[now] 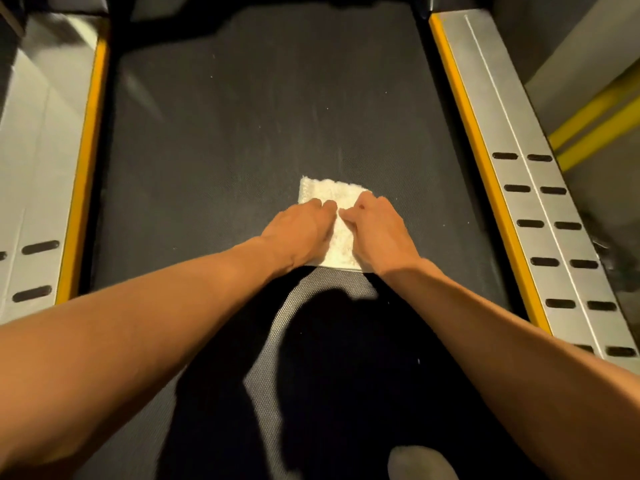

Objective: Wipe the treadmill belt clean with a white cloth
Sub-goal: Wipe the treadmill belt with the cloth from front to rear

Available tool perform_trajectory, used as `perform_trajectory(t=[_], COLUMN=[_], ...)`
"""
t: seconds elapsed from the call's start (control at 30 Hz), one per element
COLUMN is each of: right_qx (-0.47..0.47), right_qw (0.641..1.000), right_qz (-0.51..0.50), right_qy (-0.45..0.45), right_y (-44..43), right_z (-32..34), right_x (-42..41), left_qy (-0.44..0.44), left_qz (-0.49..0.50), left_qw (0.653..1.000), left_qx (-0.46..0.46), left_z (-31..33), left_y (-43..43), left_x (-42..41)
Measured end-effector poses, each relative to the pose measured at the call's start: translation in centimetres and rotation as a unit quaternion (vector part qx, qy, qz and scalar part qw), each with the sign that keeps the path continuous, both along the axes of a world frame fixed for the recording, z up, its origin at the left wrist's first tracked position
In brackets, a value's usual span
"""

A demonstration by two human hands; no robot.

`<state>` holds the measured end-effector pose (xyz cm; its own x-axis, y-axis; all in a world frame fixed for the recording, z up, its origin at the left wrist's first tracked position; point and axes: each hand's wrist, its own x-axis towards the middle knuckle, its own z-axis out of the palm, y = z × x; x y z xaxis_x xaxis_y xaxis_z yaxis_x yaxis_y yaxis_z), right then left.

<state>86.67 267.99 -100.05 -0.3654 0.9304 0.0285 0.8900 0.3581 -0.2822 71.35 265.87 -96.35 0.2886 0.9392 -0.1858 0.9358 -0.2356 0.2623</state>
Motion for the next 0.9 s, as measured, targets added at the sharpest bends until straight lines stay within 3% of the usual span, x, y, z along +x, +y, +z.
perform_trajectory(t=[0.1, 0.3, 0.5, 0.63, 0.73, 0.83, 0.9], right_qx=[-0.015, -0.018, -0.061, -0.109, -0.109, -0.094, -0.064], right_qw=[0.999, 1.0, 0.994, 0.981, 0.985, 0.994, 0.996], right_qz=[0.033, 0.023, 0.088, 0.159, 0.13, 0.023, 0.004], right_qy=[0.021, -0.011, -0.002, -0.016, -0.023, 0.043, 0.057], right_y=[-1.9, 1.8, -1.8, -0.5, 2.5, 3.6, 2.3], right_z=[0.5, 1.8, 2.2, 3.1, 3.0, 1.9, 1.2], right_x=[1.2, 0.6, 2.9, 4.2, 3.6, 2.7, 2.5], left_qy=[-0.006, -0.01, 0.014, 0.024, 0.0, -0.055, -0.081], left_qz=[-0.019, 0.056, -0.029, -0.034, 0.036, 0.155, 0.182], left_qw=[1.0, 0.998, 0.995, 0.99, 0.994, 0.986, 0.98], left_qx=[-0.024, -0.007, -0.093, -0.132, -0.104, -0.036, 0.0], left_z=[-0.3, 0.1, 0.7, 1.2, 1.1, 0.3, -0.4], left_y=[-0.6, 0.8, 0.6, 0.8, 1.5, 1.2, -0.2], left_x=[0.0, 0.8, 0.9, 1.8, 2.4, 3.2, 4.0])
